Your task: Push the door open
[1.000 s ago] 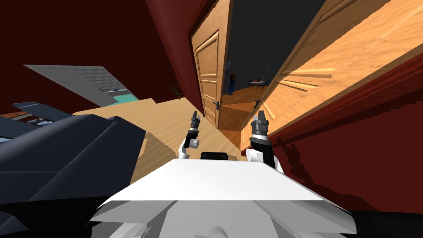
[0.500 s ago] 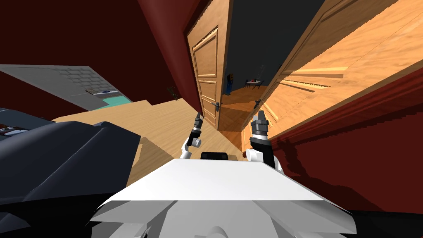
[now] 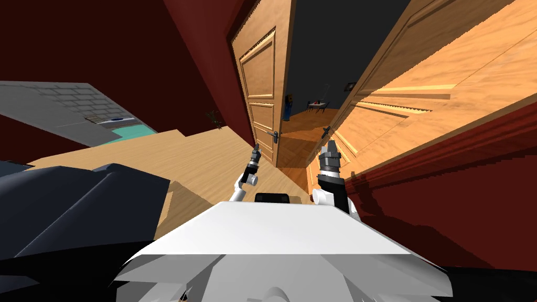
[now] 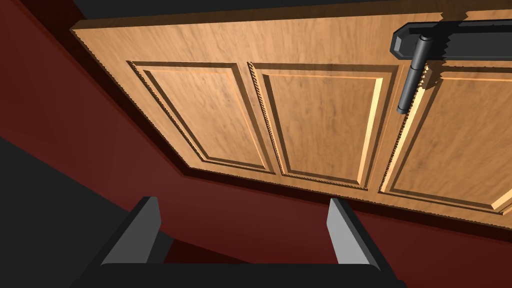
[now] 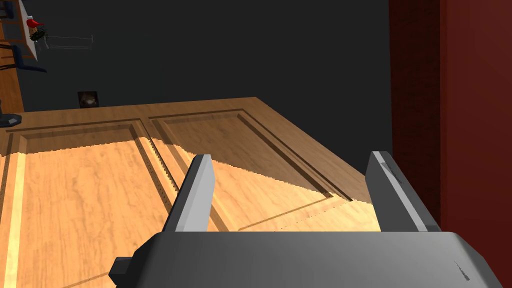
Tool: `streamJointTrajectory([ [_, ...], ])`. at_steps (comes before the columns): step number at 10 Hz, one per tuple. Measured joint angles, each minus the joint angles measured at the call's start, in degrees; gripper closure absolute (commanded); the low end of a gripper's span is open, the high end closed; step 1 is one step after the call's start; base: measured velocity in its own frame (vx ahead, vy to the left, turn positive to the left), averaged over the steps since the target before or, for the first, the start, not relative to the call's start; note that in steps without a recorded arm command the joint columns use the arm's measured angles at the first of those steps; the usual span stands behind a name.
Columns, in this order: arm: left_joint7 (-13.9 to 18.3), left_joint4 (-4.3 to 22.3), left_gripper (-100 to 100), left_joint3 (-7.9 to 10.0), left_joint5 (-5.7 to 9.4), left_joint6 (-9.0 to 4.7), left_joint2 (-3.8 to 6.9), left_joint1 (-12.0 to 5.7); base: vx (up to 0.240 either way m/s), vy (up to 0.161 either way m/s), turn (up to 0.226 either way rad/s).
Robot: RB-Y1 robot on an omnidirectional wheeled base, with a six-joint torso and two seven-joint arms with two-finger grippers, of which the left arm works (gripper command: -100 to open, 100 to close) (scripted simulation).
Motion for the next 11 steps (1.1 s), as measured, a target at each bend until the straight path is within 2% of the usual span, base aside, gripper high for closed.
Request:
streamJointTrajectory([
  [1,0.17,0.90,-100,-0.44,0.47,0.57,0.24,-0.85,0.111,0.095,-0.078],
  [2,0.15,2.23,-100,-0.93,0.73,0.85,-0.02,-1.66,0.081,0.086,-0.091],
  [4,0.36,4.95,-100,-1.58,1.28,0.68,0.06,-3.21,0.085,0.074,-0.087],
  [11,0.94,14.79,-100,-4.63,3.60,1.47,-0.39,-9.37,0.110,0.108,-0.102],
])
